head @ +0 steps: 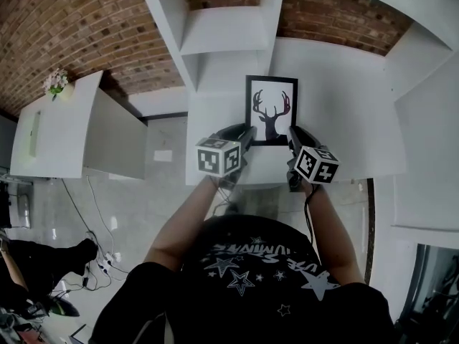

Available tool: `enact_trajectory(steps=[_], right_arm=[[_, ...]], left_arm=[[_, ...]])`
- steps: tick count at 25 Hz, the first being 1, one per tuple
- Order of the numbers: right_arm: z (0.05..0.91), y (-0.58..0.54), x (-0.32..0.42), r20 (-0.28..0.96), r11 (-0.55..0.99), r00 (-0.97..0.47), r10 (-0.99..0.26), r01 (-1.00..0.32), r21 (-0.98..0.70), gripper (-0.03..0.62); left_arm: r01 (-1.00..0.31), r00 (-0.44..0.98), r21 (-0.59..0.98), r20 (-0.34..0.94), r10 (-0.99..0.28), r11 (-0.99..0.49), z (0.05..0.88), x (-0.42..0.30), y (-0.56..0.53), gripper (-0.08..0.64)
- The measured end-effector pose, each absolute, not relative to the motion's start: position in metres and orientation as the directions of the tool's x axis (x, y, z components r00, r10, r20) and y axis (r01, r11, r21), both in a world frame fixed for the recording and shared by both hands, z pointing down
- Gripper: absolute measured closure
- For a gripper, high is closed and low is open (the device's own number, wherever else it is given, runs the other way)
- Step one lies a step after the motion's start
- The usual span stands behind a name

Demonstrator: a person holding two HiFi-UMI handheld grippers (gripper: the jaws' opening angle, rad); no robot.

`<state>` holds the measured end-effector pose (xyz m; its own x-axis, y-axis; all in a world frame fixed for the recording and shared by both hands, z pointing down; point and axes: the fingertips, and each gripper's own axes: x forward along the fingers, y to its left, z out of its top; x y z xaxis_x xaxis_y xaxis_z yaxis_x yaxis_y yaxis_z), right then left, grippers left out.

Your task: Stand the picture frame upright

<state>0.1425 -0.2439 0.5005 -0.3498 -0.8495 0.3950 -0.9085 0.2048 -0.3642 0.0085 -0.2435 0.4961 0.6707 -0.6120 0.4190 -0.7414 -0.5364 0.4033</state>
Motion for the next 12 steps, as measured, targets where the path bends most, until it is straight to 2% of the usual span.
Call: enact_trajectory(steps=[12], right_arm=[[0.482,-0.285,0.135,0.322,0.171,-0.27,-0.907,-0.937,-0.306,0.514]], left_arm=[[-0.7,0.714,0.363,0.357,-0.602,-0.615,0.489,0.003,-0.294,0.448]])
